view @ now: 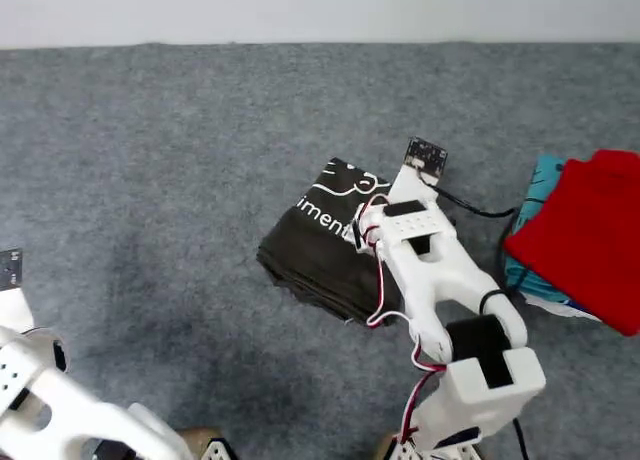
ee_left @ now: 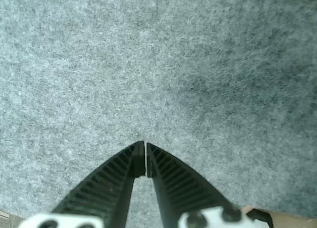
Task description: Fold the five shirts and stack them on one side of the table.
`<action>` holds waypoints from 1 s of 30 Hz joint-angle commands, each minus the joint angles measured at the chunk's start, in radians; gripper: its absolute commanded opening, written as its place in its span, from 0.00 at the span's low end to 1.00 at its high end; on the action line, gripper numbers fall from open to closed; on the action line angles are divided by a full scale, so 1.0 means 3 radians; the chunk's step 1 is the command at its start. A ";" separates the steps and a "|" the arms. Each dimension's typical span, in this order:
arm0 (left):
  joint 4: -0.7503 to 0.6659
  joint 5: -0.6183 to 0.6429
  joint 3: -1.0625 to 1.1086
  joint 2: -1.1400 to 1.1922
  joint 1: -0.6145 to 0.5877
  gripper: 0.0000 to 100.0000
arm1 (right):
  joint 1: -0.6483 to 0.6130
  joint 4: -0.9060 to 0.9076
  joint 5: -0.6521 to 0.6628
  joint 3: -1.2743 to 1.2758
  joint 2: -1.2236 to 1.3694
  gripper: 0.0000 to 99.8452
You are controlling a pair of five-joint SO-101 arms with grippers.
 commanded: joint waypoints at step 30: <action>-0.0005 -0.0276 -0.0018 -0.0077 -0.0005 0.02 | 0.0780 0.1118 0.1872 -0.0604 -0.2355 0.01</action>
